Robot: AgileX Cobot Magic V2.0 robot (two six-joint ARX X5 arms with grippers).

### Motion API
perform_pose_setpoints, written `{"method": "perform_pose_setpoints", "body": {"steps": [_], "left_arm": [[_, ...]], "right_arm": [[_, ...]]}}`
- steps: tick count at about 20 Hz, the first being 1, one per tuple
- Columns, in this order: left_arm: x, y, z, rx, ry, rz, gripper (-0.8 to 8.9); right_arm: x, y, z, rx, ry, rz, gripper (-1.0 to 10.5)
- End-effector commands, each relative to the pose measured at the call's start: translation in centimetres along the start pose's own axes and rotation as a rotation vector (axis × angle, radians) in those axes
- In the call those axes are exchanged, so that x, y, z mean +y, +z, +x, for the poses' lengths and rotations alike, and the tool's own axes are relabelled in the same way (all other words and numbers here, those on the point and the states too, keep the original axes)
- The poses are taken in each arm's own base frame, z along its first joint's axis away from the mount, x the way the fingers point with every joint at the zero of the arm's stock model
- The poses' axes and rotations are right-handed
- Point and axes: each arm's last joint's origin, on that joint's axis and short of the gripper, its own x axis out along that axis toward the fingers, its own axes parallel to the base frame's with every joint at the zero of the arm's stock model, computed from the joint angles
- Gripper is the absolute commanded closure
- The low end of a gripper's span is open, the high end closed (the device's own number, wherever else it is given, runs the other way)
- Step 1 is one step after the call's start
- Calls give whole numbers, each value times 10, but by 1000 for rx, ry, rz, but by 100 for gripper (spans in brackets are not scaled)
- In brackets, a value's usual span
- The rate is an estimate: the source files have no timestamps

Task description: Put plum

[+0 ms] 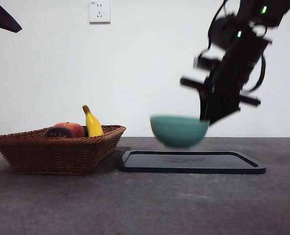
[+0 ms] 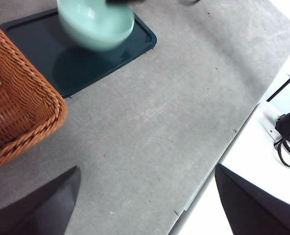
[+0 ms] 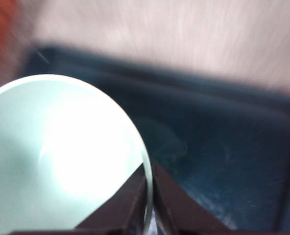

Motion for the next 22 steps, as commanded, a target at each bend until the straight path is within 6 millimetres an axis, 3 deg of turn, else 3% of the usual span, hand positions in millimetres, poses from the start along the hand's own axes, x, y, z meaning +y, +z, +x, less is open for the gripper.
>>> {"method": "perform_pose_setpoints", "body": {"steps": [1,6,11,14,22], "left_arm": [[-1,5,-1,-15,-7,22,377],[-1,5,-1,-15,-7,22,377],[-1,5,-1,-15,-7,22,377],[-1,5,-1,-15,-7,22,377],[-1,5,-1,-15,-7,22,377]], "right_arm": [[11,12,-30,-73,27,-31,937],[30,2,-100,-92,66,-97,937],[56,-25,-143,-69,78,-195,937],[65,-49,-142,-48,95,-240,937],[67,-111,-89,62,128,-278,937]]}}
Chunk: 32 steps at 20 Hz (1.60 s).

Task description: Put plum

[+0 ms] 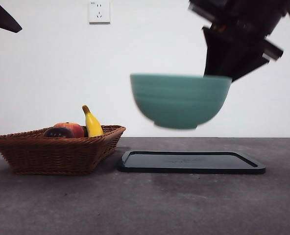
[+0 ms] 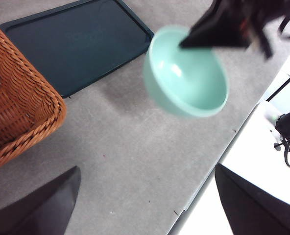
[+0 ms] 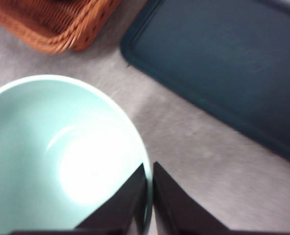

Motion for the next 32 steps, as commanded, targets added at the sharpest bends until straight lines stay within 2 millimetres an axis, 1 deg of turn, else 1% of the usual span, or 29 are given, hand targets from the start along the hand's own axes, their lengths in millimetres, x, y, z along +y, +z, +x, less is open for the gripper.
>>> {"method": "perform_pose_setpoints", "body": {"steps": [1,6,10,18,24,25,26,27,30,32], "left_arm": [[-1,5,-1,-15,-7,22,377],[-1,5,-1,-15,-7,22,377],[-1,5,-1,-15,-7,22,377],[-1,5,-1,-15,-7,21,377],[-1,4,-1,-15,-7,21,377],[-1,4,-1,-15,-7,21,377],[-1,4,-1,-15,-7,21,377],[-1,4,-1,-15,-7,21,377],[-1,5,-1,-15,-7,22,377],[-1,4,-1,-15,-7,21,377]], "right_arm": [[-1,-10,13,13,1,27,937],[-8,-35,31,50,-6,38,937],[-11,-45,39,54,-8,45,937],[-16,-51,59,100,-38,51,937],[-16,-51,61,106,-43,53,928],[-16,-51,61,105,-43,56,877],[-16,-51,61,104,-44,71,775],[-16,-51,61,102,-44,74,704],[-15,-47,56,79,-40,75,688],[-12,-41,46,40,-32,70,687]]}}
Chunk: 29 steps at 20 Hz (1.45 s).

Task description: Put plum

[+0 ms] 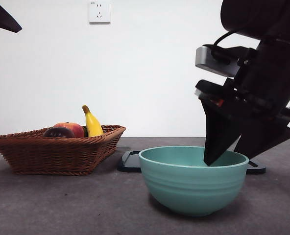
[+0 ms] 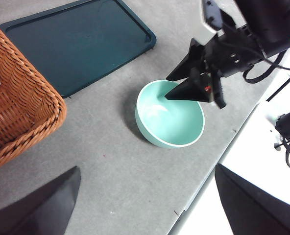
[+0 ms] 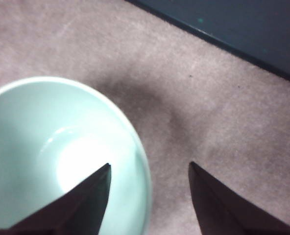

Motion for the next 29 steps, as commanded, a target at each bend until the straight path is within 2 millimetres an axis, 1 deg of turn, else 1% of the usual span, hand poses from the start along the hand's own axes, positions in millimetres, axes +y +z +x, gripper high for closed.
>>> {"method": "perform_pose_setpoints", "body": {"steps": [1,4,8,11,14,17,20,24,29], "left_arm": [[-1,4,-1,-15,-7,21,377],[-1,4,-1,-15,-7,21,377],[-1,4,-1,-15,-7,21,377],[-1,4,-1,-15,-7,21,377],[-1,4,-1,-14,-7,17,377],[-1,4,-1,-14,-7,12,377],[-1,4,-1,-14,-7,10,377],[-1,4,-1,-14,-8,10,377],[-1,4,-1,-14,-7,10,377]], "right_arm": [[6,12,-18,-75,16,-3,687],[12,21,-48,-155,23,-22,684],[19,25,-97,-259,41,-44,683],[23,18,-130,-310,79,-73,683],[24,2,-153,-316,161,-90,683],[24,-17,-168,-267,228,-101,683],[23,-33,-178,-219,271,-103,683],[22,-38,-183,-236,271,-106,683],[22,-37,-183,-235,270,-106,683]]}}
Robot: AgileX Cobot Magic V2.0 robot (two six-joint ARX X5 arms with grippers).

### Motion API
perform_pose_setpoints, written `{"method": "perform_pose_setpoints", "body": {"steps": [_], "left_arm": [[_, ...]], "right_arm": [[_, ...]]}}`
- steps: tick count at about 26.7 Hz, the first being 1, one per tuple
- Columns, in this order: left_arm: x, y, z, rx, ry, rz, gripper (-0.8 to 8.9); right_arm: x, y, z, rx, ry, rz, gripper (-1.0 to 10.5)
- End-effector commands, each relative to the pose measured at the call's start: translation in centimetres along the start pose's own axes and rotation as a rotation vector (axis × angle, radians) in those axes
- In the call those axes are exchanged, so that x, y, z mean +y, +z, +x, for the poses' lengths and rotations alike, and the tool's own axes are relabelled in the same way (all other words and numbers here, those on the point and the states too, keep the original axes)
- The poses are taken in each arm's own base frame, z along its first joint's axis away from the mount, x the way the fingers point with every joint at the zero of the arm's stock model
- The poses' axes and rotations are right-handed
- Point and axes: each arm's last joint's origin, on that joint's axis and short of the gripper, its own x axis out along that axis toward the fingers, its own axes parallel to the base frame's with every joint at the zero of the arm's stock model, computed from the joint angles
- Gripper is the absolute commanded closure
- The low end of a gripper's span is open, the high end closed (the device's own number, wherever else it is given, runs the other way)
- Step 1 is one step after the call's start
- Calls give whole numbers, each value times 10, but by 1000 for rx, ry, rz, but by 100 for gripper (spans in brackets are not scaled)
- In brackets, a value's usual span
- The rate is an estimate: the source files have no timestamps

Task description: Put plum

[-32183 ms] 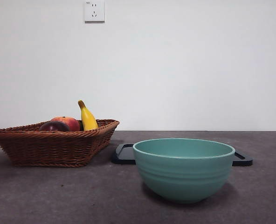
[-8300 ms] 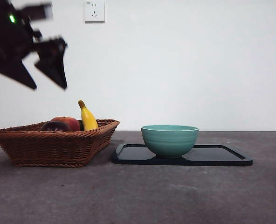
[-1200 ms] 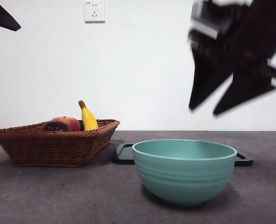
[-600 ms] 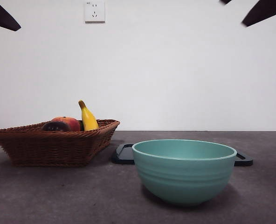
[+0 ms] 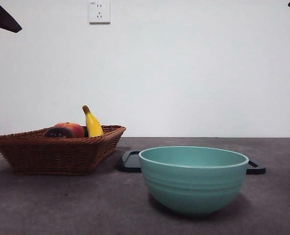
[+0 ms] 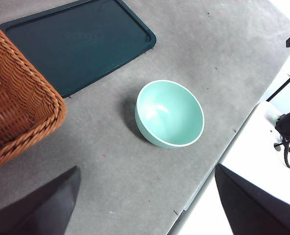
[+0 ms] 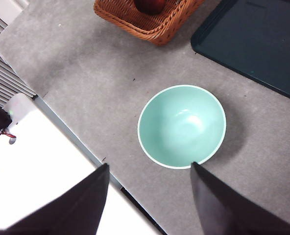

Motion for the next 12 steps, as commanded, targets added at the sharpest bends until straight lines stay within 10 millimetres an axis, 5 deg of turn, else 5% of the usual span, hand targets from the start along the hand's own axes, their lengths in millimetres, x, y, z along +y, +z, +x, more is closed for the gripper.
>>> {"method": "perform_pose_setpoints", "body": {"steps": [1,5,7,11,12], "left_arm": [[-1,4,-1,-14,-7,11,377],[-1,4,-1,-13,-7,10,398],[-1,4,-1,-13,-7,11,517],[-1,4,-1,-13,-7,11,805],[-1,4,-1,-13,-7,11,805]], "right_arm": [[2,4,-1,-11,8,-24,683],[2,4,-1,-11,8,-24,684],[2,4,-1,-10,8,-24,688],[2,4,-1,-9,8,-24,928],[2,4,-1,-9,8,-25,942]]}}
